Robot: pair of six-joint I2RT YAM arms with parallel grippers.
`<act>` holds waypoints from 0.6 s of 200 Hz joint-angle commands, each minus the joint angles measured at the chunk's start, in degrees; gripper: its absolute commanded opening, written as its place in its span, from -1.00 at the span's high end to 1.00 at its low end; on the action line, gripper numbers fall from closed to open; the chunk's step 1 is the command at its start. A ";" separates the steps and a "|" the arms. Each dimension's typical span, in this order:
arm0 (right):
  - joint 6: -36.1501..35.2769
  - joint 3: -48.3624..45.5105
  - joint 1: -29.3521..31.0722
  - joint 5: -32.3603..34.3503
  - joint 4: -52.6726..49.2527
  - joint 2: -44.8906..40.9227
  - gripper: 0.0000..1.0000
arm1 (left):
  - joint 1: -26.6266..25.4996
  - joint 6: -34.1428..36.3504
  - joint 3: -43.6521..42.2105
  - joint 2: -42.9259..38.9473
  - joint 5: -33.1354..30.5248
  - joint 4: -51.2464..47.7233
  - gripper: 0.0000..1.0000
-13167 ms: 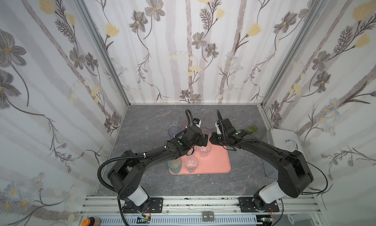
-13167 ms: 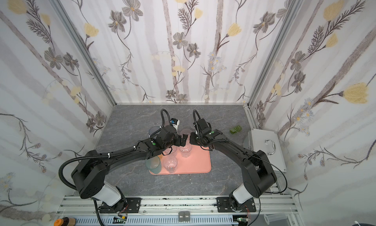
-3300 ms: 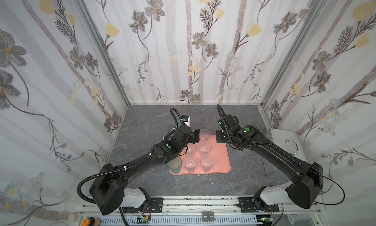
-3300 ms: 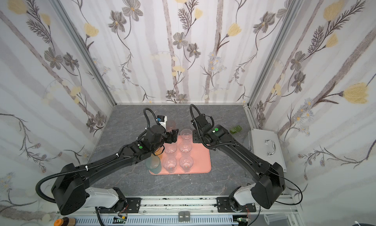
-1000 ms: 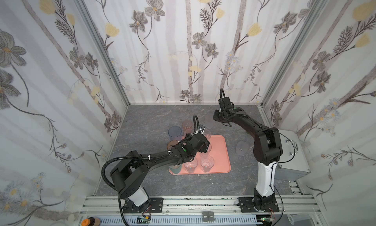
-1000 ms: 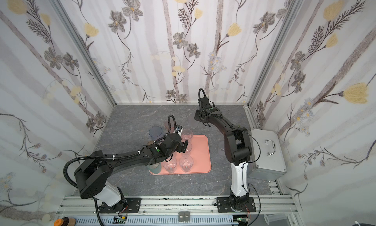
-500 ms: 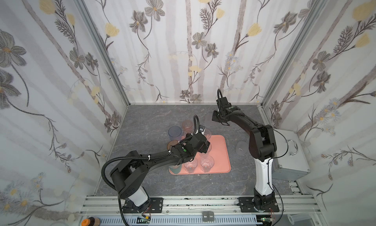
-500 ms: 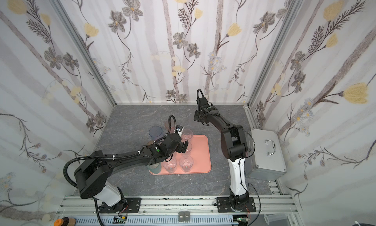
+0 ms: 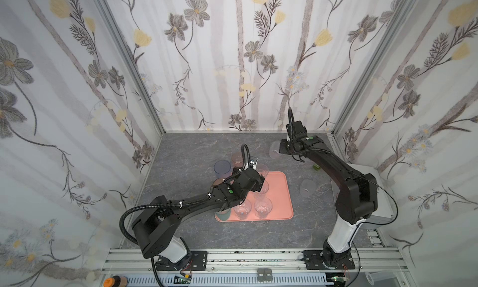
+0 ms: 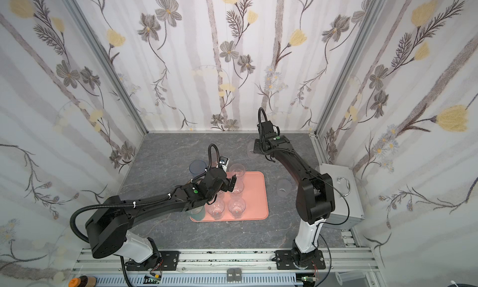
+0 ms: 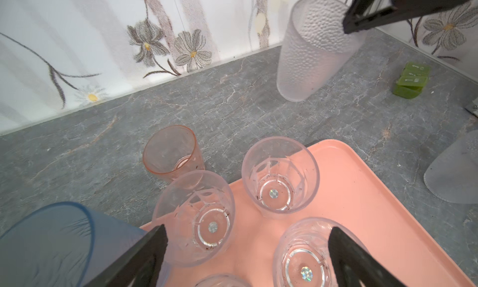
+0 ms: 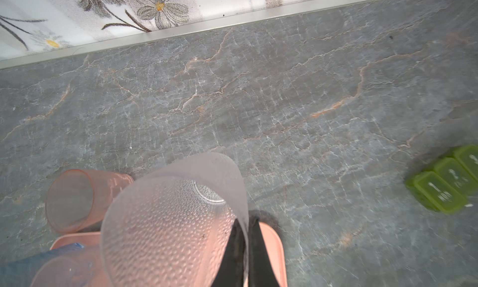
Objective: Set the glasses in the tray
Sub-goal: 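Grasp the frosted glass near the far wall with the right gripper, then carry the frosted glass over the tray with the right gripper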
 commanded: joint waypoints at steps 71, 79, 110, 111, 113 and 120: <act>-5.09 -11.65 -0.08 -0.97 -7.28 -7.10 1.00 | 1.09 -2.80 -1.14 -0.74 0.36 2.85 -0.98; -5.14 -11.43 -0.09 -1.47 -7.23 -6.35 1.00 | 1.09 -3.07 -1.01 -0.59 0.67 2.89 -0.98; -5.53 -9.60 0.08 -2.06 -7.33 -3.02 1.00 | 1.10 -2.87 -1.39 -1.22 0.56 3.02 -0.99; -5.55 -9.52 0.13 -2.06 -7.36 -2.88 1.00 | 1.10 -2.85 -1.37 -1.26 0.55 3.02 -0.98; -5.57 -9.36 0.17 -2.06 -7.42 -2.65 1.00 | 1.14 -2.88 -1.40 -1.35 0.35 3.02 -0.99; -5.72 -8.83 0.27 -2.06 -7.52 -1.98 1.00 | 1.15 -2.75 -1.68 -1.57 0.13 3.02 -0.98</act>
